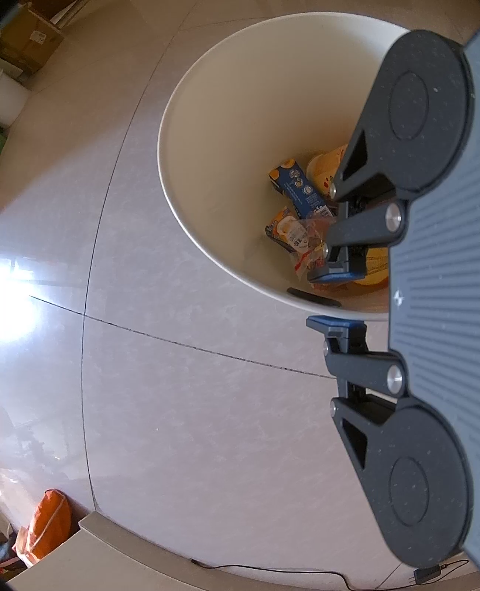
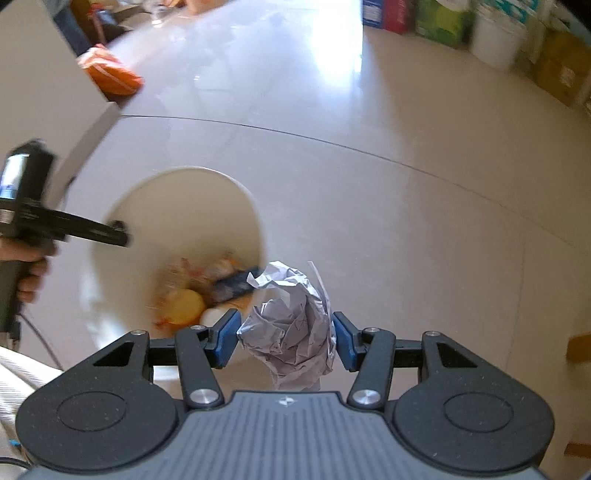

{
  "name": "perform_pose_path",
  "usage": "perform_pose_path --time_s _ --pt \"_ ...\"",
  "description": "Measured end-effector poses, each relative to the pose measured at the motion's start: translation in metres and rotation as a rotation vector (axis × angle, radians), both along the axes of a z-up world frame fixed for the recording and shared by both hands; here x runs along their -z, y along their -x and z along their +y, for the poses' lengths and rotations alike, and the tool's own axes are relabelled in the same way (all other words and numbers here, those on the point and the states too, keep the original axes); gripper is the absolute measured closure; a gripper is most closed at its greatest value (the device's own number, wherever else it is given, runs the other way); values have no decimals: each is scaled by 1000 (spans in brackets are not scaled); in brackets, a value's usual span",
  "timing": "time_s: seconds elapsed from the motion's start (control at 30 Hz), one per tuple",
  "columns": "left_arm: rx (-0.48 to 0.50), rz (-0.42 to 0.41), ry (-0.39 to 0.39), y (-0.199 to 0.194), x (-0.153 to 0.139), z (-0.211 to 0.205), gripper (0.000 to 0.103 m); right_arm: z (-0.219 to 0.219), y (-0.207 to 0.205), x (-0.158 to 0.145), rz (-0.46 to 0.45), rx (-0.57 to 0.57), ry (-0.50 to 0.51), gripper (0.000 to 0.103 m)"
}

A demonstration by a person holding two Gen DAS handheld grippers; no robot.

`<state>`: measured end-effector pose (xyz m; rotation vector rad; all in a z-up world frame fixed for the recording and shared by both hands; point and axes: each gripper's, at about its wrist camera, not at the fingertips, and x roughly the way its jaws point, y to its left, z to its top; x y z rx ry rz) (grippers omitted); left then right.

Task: Organize objects
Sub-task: 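Carry the crumpled paper over the bin and open the right tool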

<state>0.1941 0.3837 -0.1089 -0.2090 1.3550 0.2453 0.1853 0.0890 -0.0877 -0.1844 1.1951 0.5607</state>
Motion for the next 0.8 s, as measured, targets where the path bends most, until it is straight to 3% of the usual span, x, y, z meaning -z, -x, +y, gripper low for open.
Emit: perform_pose_path --time_s 0.2,0.43,0.7,0.8 --pt "6 0 -12 -1 0 -3 86 38 12 -19 -8 -73 -20 44" --pt "17 -4 -30 0 0 -8 86 60 -4 -24 -24 -123 -23 44" --pt "16 -5 -28 1 1 -8 86 88 -7 -13 -26 -151 -23 44" --pt "17 -7 -24 1 1 -7 86 95 -8 -12 -27 -160 -22 39"
